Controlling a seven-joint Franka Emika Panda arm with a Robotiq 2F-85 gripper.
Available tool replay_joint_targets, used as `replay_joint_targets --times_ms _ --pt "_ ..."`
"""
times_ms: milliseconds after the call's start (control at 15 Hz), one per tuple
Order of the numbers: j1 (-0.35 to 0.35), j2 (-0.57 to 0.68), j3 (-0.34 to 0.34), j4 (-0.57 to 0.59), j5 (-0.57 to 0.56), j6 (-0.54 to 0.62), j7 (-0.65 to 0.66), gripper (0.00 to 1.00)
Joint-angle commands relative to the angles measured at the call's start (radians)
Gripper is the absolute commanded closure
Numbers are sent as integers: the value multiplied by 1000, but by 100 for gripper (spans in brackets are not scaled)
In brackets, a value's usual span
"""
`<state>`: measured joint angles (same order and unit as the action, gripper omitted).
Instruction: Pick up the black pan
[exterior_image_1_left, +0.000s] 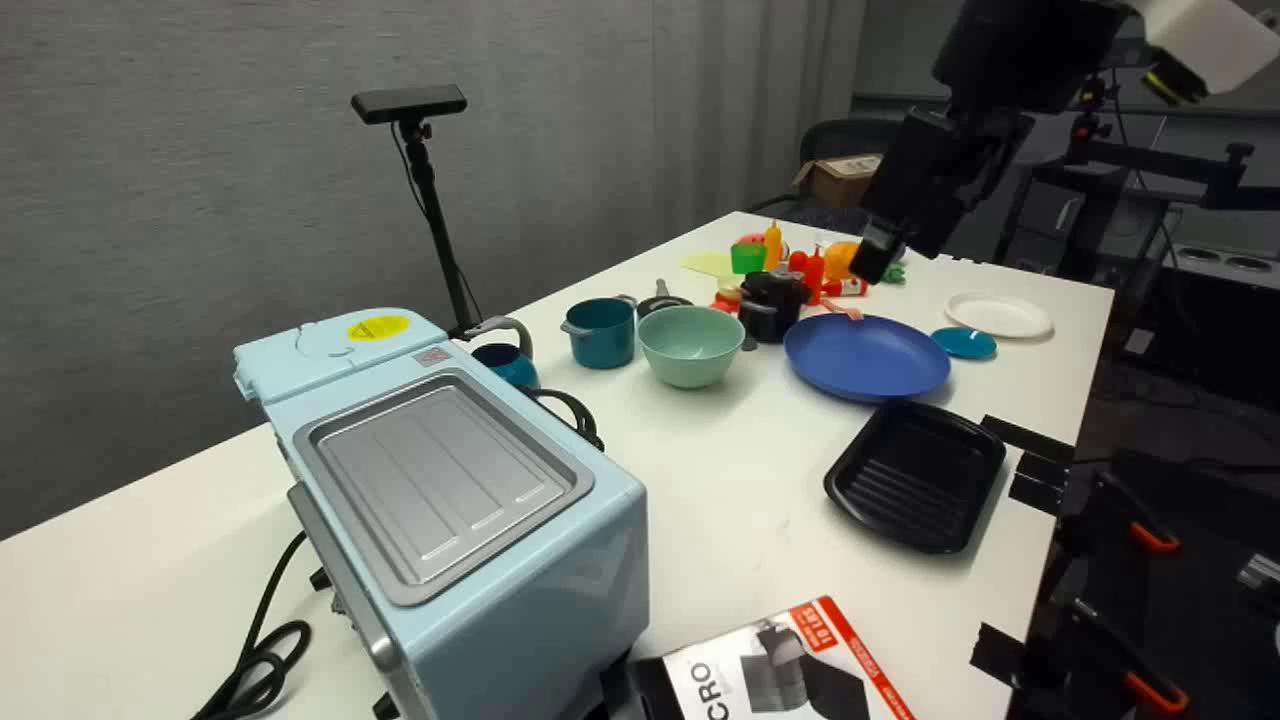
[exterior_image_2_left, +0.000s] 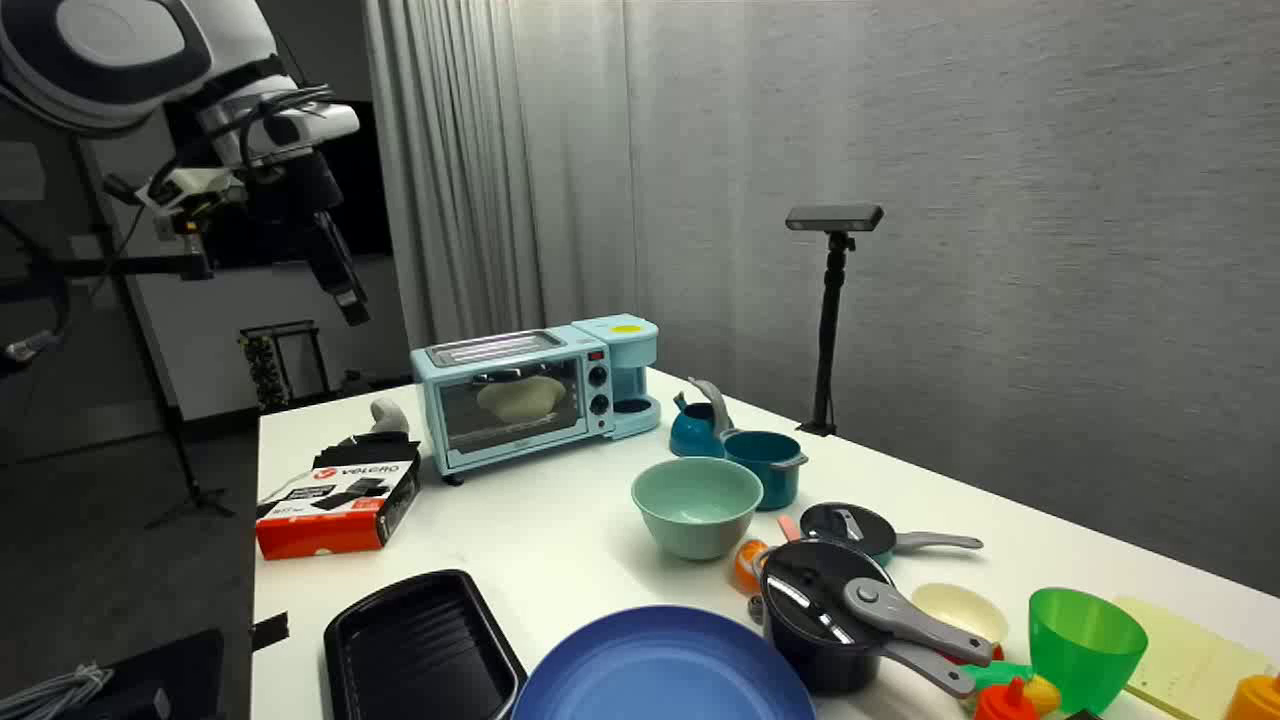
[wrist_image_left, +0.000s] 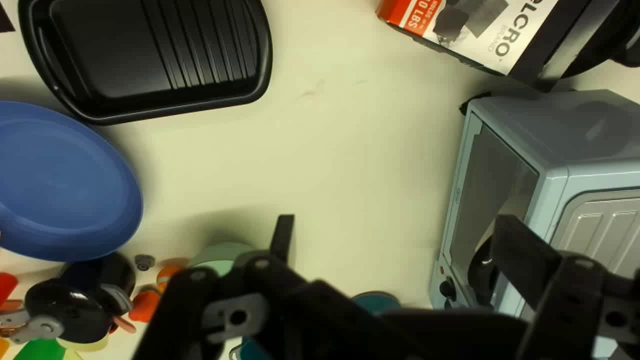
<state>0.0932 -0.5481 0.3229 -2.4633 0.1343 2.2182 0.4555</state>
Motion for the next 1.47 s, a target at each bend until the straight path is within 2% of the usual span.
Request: replay_joint_targets --times_ms 0,867,933,1000,1200,1400 --pt "13 2 -12 1 -9 -2 7 0" --pt "13 2 -12 1 -9 -2 7 0" --pt "16 31 -11 18 -15 -12 -10 0" --pt "13 57 -12 44 -40 -74 -36 0" --pt "-22 133 -3 78 -116 -13 -18 0" --pt "-83 223 0 130 -217 118 81 0"
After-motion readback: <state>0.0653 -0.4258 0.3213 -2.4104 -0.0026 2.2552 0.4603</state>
